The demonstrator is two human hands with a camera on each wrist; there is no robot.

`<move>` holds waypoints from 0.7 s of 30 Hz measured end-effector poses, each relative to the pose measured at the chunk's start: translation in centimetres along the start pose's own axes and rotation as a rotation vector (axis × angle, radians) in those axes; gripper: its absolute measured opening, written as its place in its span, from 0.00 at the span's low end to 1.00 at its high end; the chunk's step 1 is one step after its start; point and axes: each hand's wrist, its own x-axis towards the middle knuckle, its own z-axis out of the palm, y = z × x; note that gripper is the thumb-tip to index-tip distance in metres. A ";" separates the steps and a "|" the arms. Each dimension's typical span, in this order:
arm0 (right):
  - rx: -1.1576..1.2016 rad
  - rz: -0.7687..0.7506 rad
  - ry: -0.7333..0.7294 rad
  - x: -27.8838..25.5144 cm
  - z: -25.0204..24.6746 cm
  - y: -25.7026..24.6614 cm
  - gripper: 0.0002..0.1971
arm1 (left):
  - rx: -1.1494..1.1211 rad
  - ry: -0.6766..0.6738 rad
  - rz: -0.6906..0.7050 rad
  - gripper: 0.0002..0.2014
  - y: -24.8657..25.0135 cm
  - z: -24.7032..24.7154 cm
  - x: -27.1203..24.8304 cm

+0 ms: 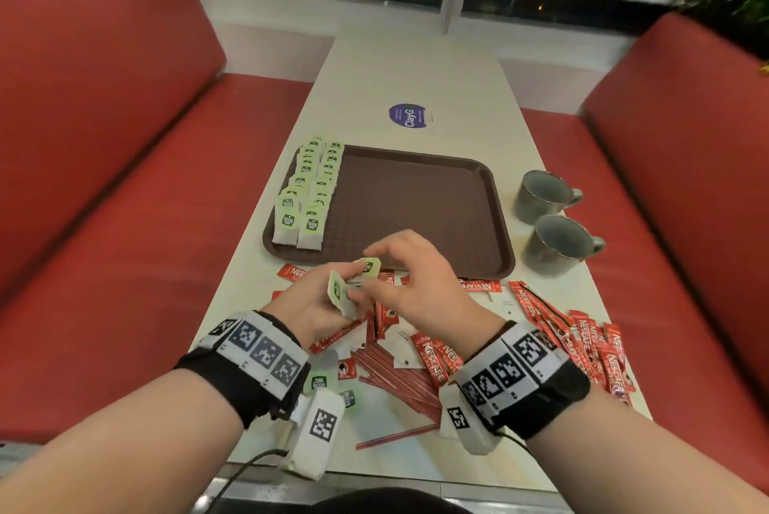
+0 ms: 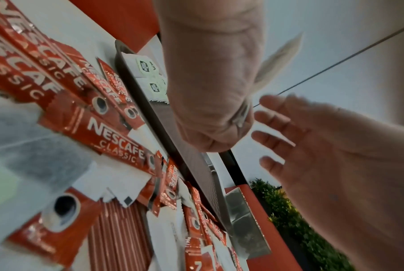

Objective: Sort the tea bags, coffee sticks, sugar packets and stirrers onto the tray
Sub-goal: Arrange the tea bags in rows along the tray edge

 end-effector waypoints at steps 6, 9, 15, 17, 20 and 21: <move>-0.164 -0.008 -0.159 0.2 0.7 -1.7 0.13 | 0.136 -0.024 0.024 0.22 -0.4 1.4 -0.2; -0.128 0.026 -0.184 0.1 0.7 -1.7 0.07 | 0.141 0.057 0.044 0.14 0.2 0.9 0.6; -0.077 -0.022 -0.139 -0.1 1.1 -2.0 0.13 | 0.185 0.107 0.095 0.13 0.3 1.6 0.4; -0.054 -0.096 -0.145 -0.1 1.0 -2.1 0.17 | 0.193 0.062 0.133 0.11 0.9 1.0 0.1; -0.054 -0.137 -0.172 0.1 1.0 -1.9 0.13 | 0.238 0.084 -0.001 0.22 2.0 0.7 0.5; -0.045 -0.133 -0.169 0.3 1.0 -1.8 0.10 | 0.289 0.089 -0.032 0.24 2.1 0.6 0.5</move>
